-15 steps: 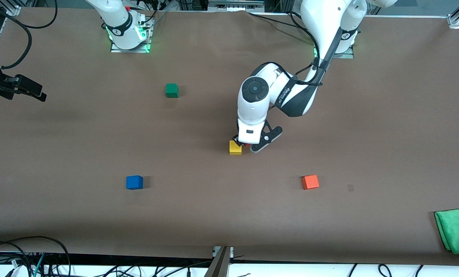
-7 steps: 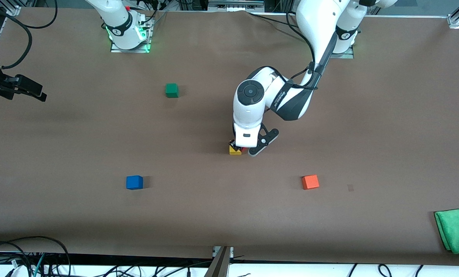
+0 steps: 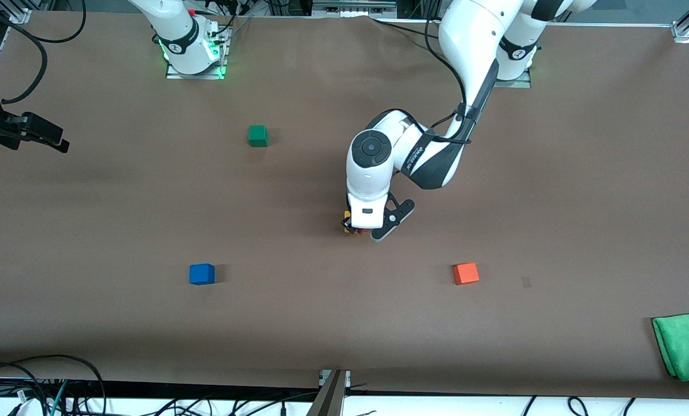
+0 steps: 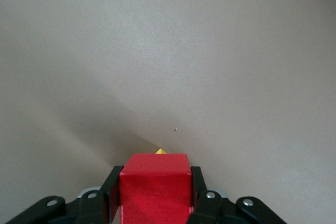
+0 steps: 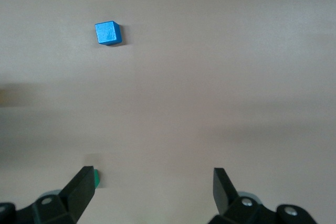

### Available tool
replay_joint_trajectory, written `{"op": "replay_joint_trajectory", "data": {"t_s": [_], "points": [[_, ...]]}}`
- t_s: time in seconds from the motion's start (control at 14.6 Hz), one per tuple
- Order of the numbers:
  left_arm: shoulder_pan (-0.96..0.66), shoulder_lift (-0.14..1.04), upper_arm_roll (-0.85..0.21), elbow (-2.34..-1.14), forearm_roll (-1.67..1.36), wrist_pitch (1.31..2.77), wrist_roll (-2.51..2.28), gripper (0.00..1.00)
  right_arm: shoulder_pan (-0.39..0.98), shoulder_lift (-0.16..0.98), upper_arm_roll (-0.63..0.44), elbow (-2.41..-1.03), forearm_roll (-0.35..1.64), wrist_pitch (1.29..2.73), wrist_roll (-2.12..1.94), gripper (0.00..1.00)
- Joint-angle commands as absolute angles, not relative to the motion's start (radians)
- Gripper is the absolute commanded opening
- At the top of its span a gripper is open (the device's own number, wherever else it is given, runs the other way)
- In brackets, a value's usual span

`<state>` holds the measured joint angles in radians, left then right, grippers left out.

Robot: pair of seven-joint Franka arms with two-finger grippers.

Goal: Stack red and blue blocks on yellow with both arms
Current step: 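Lower the red cube onto the yellow cube while the right gripper reaches out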

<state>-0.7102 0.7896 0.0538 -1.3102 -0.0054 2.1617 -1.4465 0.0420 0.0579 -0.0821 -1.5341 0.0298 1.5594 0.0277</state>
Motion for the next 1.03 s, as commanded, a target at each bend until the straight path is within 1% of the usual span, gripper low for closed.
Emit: {"op": "replay_joint_trajectory", "data": {"t_s": [0.0, 0.34, 0.96], "points": [[-0.733, 0.821, 0.067, -1.267, 0.014, 2.143, -1.471, 0.00, 0.031, 0.057, -0.080, -1.526, 0.023, 1.559, 0.031, 1.00], [-0.765, 0.827, 0.080, -1.267, 0.018, 2.143, -1.494, 0.00, 0.029, 0.058, -0.080, -1.526, 0.023, 1.563, 0.031, 1.00], [-0.767, 0.828, 0.081, -1.267, 0.044, 2.140, -1.496, 0.00, 0.025, 0.075, -0.081, -1.522, 0.012, 1.582, 0.034, 1.00]]}}
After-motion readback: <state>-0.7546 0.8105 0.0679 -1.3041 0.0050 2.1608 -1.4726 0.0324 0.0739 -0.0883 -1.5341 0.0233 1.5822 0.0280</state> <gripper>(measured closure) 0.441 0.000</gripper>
